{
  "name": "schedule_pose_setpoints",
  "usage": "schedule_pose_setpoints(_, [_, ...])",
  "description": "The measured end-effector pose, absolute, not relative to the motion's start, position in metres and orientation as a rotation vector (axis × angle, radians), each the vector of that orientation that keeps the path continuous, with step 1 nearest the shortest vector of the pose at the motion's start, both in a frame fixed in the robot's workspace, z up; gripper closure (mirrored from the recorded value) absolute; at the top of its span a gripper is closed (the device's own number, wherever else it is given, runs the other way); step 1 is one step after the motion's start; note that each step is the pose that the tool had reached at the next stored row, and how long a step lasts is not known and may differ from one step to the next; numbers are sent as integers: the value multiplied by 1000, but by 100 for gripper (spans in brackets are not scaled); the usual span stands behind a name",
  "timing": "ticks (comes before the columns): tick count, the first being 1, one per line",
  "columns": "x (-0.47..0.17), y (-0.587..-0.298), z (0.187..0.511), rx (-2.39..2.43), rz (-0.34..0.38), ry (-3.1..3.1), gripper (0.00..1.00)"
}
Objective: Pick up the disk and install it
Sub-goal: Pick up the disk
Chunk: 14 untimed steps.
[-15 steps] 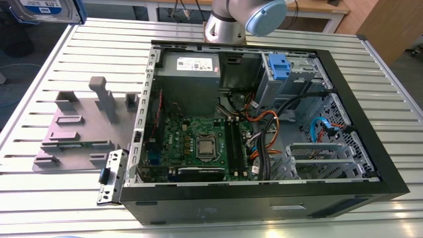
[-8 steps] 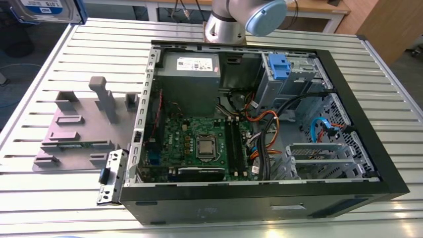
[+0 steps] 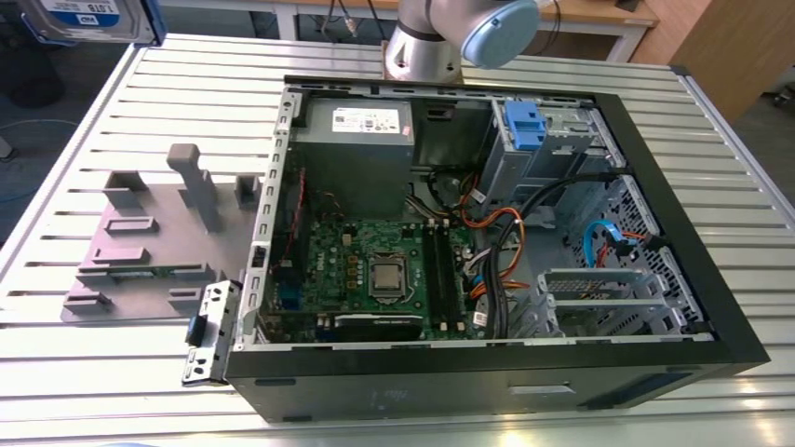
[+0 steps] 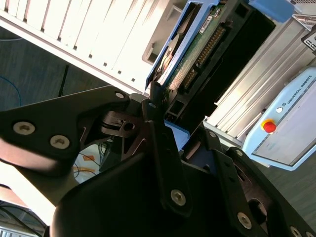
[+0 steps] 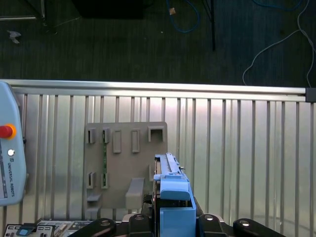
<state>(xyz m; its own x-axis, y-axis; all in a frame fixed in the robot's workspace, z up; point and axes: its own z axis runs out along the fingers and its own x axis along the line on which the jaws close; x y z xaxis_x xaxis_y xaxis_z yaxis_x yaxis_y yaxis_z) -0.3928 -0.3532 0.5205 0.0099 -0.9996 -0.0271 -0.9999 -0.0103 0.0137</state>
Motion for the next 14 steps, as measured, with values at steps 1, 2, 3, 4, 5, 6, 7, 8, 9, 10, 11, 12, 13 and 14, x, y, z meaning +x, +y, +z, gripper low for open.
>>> schedule_pose_setpoints(1, [-393,-353,521,-2226,45,2203,64])
schedule_pose_setpoints(2, [-392,-353,520,-2226,45,2203,64])
schedule_pose_setpoints(3, [-392,-353,520,-2226,45,2203,64])
schedule_pose_setpoints(4, [-392,-353,520,-2226,45,2203,64])
schedule_pose_setpoints(5, [-392,-353,520,-2226,45,2203,64])
schedule_pose_setpoints(6, [-392,-353,520,-2226,45,2203,64])
schedule_pose_setpoints(7, [-391,-353,520,-2226,45,2203,64])
schedule_pose_setpoints(8, [-391,-353,520,-2226,45,2203,64])
schedule_pose_setpoints(9, [-391,-353,520,-2226,45,2203,64])
schedule_pose_setpoints(10, [-389,-353,520,-2226,45,2203,64])
schedule_pose_setpoints(11, [-386,-353,520,-2226,45,2203,64])
schedule_pose_setpoints(12, [-386,-353,520,-2226,45,2203,64])
schedule_pose_setpoints(13, [-386,-353,520,-2226,45,2203,64])
schedule_pose_setpoints(14, [-386,-353,520,-2226,45,2203,64])
